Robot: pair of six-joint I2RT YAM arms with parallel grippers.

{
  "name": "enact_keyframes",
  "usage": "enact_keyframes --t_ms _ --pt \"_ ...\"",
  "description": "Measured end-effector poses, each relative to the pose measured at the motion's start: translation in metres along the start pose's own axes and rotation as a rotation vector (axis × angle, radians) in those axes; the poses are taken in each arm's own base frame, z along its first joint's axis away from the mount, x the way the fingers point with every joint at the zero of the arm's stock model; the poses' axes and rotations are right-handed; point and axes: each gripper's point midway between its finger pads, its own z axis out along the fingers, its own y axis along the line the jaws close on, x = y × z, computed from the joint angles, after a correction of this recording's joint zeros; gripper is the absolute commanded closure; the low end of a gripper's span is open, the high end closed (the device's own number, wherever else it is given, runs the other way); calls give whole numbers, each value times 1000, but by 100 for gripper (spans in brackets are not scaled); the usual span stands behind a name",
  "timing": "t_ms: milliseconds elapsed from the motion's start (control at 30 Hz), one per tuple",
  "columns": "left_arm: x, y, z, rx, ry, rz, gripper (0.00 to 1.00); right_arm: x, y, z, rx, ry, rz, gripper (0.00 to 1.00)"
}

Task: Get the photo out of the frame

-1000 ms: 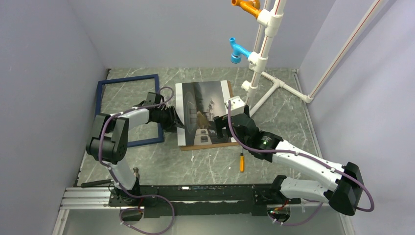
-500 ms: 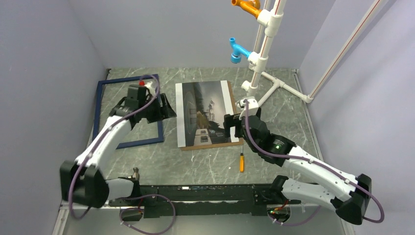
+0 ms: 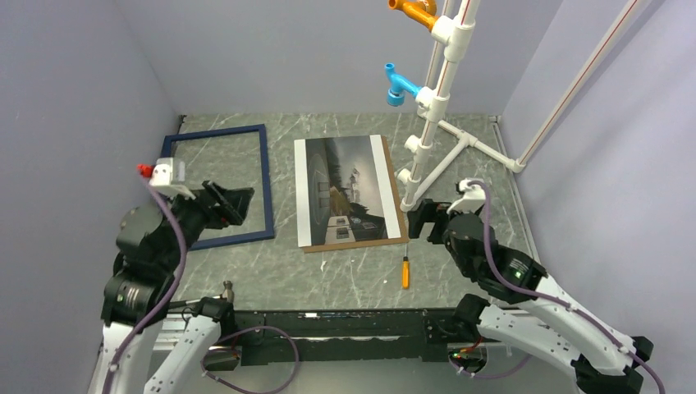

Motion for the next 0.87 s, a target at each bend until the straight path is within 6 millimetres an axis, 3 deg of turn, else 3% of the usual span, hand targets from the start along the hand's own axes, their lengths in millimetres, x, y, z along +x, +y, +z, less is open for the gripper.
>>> enact_keyframes --t_ms 267,467,867 --pt "-21 0 -41 -17 -155 12 12 -9 -20 -27 -30 -78 91 0" --pt "-19 5 -42 -42 -155 10 12 -13 -24 -37 -65 -121 129 0" --pt "-14 8 -38 -50 -134 8 12 -13 -23 -37 -76 -125 131 0"
